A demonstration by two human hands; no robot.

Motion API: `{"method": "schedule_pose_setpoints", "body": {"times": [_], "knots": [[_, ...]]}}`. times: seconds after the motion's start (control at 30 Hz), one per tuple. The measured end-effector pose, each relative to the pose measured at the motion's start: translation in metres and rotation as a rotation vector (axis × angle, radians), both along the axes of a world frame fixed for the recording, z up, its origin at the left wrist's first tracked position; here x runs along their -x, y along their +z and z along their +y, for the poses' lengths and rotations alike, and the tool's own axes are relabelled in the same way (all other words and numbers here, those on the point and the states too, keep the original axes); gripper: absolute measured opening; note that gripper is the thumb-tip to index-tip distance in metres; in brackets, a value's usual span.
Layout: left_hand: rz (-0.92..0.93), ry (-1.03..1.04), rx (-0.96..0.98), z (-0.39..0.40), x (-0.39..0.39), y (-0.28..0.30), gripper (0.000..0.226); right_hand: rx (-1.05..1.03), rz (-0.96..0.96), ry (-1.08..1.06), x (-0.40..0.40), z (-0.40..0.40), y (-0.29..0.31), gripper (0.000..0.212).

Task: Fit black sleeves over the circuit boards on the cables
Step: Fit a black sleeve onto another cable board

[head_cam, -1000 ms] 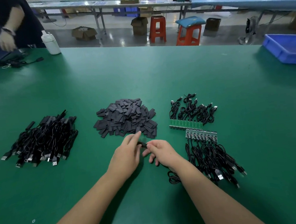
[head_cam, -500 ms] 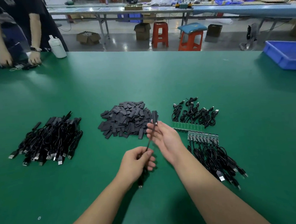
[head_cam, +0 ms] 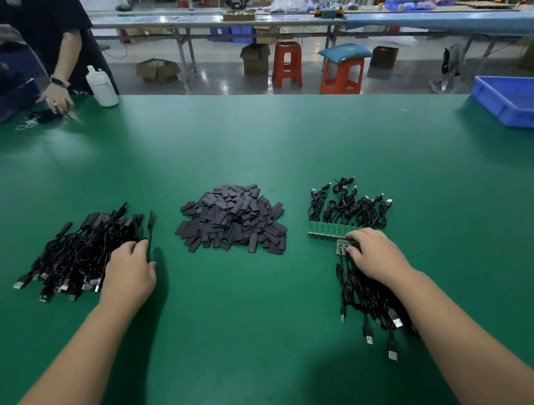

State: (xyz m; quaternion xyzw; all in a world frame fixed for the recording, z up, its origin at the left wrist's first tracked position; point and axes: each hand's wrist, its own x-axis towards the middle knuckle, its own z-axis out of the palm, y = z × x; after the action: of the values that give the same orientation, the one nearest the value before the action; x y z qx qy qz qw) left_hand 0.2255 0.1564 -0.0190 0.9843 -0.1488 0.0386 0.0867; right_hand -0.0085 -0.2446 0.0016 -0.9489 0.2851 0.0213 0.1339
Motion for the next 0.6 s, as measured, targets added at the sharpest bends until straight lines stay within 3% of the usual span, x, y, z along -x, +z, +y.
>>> {"method": "schedule_pose_setpoints", "body": {"times": [0.1,0.27,0.5,0.6], "knots": [[-0.174,-0.117,-0.097,-0.004,0.013,-0.011,0.038,0.062,0.021,0.016,0.002,0.000,0.003,0.042],[-0.075,-0.115,-0.072,-0.014,0.023,-0.022,0.025,0.074,0.066,0.005,-0.001,0.001,0.008,0.039],[-0.127,-0.113,-0.023,-0.024,0.023,-0.012,0.027,-0.143,-0.010,0.056,0.001,0.007,0.017,0.008],[-0.096,-0.222,0.084,-0.055,0.046,0.002,0.029,-0.212,-0.038,0.094,-0.003,0.017,0.026,0.008]]}}
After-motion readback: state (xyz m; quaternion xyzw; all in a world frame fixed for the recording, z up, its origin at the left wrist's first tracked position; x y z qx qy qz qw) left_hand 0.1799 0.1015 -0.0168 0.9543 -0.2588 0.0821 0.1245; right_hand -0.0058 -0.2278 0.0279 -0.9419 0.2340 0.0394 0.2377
